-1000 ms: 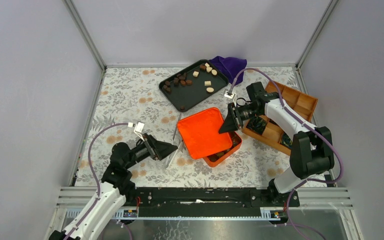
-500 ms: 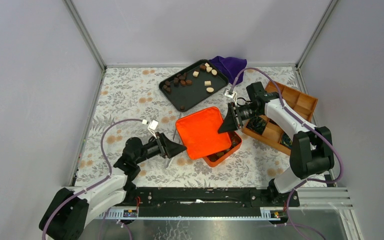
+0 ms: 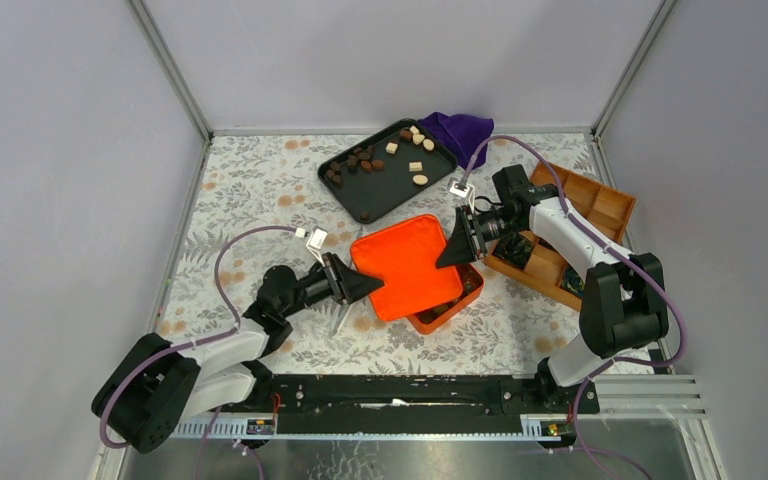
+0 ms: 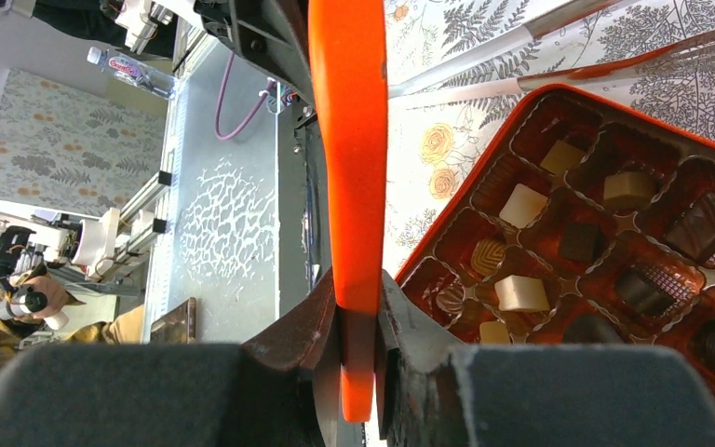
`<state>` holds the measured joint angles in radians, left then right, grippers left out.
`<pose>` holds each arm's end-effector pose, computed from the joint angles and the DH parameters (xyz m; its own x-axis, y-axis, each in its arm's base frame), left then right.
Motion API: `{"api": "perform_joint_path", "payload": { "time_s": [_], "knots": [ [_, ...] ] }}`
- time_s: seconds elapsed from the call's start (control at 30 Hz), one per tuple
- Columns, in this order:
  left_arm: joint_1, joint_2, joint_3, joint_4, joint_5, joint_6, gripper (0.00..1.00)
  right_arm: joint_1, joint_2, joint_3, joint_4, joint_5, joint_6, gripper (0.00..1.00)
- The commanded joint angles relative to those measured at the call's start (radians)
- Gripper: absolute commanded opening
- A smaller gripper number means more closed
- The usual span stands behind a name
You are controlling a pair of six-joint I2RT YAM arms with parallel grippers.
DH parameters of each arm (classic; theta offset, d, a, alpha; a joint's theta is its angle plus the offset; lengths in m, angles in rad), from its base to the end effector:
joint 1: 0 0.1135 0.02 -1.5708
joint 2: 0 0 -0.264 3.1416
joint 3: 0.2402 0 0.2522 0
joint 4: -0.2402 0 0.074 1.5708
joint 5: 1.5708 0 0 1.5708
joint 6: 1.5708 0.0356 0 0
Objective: Pack the chocolate
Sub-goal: Pick up the box lid from the center of the board, then close the box lid on the packing box.
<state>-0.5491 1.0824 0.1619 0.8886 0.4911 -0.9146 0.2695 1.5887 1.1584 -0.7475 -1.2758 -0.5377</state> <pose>0.1597 -0.1174 0.1846 -0.6998 -0.3909 -0.5979 0.5045 0.3220 -0.8011 0.2846 0.1140 0.2519 -0.5442 -0.3048 -0.7816 -0.8259 0.0310 0.5630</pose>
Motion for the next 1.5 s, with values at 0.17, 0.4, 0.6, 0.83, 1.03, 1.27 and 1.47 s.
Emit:
{"api": "perform_joint_path", "payload": {
  "time_s": [0.17,0.4,0.6,0.83,1.03,1.27,1.47],
  "knots": [
    [-0.02,0.022,0.013,0.259,-0.014,-0.072,0.0,0.008,0.005,0.038,-0.032,-0.056,-0.027,0.1],
    [-0.021,-0.11,-0.022,0.242,-0.074,-0.107,0.0,0.007,-0.044,0.037,-0.003,-0.017,-0.076,0.49],
    [-0.021,-0.248,-0.071,0.198,-0.161,-0.132,0.0,-0.025,-0.128,-0.02,0.131,-0.006,-0.031,0.68],
    [-0.021,-0.32,-0.109,0.197,-0.21,-0.169,0.0,-0.112,-0.28,-0.159,0.449,0.013,0.179,0.91],
    [-0.02,-0.323,-0.133,0.26,-0.241,-0.216,0.0,-0.193,-0.362,-0.217,0.608,0.017,0.311,1.0],
    [-0.086,-0.308,-0.131,0.295,-0.363,-0.214,0.0,-0.304,-0.534,-0.307,0.786,0.145,0.475,1.0],
    [-0.186,-0.227,-0.107,0.371,-0.461,-0.181,0.0,-0.32,-0.709,-0.453,0.996,0.312,0.667,1.0]
  ]
}}
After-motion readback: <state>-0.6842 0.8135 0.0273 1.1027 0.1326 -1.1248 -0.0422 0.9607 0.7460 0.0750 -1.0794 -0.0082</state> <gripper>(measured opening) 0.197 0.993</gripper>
